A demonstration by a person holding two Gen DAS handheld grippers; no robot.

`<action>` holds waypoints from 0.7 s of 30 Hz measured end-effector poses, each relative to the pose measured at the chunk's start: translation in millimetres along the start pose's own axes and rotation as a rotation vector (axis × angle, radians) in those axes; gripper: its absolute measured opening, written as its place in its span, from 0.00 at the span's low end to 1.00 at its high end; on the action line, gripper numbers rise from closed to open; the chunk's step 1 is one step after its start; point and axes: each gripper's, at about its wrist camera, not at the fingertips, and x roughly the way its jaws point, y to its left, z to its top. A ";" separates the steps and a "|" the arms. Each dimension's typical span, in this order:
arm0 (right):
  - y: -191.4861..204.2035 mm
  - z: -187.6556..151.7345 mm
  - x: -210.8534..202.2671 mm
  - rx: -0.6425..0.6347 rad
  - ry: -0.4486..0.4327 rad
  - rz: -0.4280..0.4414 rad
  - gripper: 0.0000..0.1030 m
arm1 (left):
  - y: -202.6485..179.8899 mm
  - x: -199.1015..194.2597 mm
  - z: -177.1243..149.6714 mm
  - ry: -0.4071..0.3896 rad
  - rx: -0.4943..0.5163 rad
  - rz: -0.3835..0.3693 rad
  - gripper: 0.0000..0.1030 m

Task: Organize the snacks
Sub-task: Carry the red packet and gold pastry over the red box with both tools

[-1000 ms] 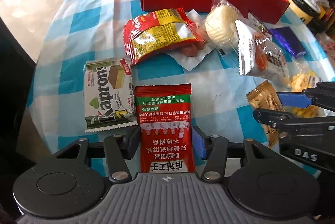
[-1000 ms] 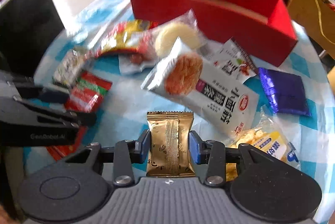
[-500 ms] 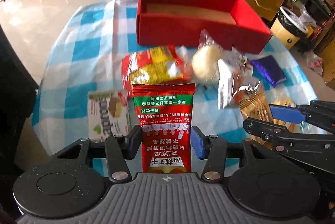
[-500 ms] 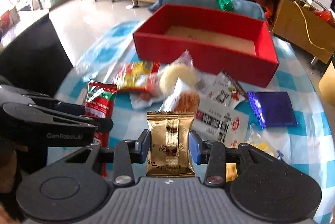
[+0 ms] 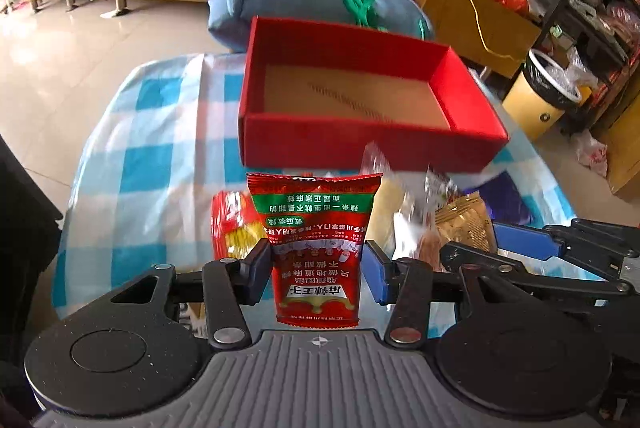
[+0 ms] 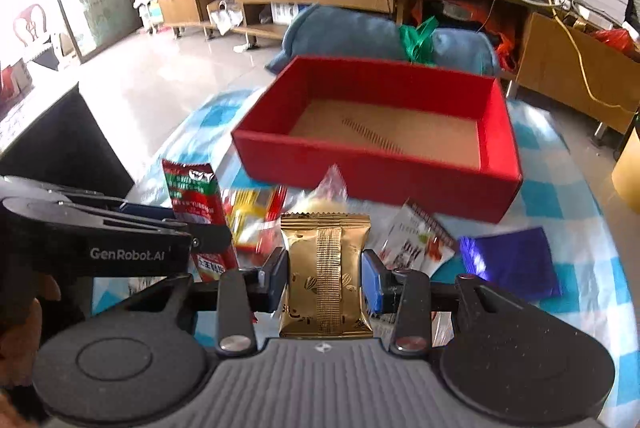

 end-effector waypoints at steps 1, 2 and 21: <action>-1.9 3.1 -1.1 0.002 -0.010 0.000 0.34 | -0.7 -0.8 3.7 -0.008 -0.001 0.001 0.54; -3.9 6.5 -2.0 0.005 -0.019 -0.002 0.34 | -1.6 -1.5 7.1 -0.015 -0.002 0.003 0.54; -55.3 91.3 35.6 0.061 -0.088 -0.063 0.34 | -35.1 35.8 107.8 -0.108 -0.016 -0.049 0.54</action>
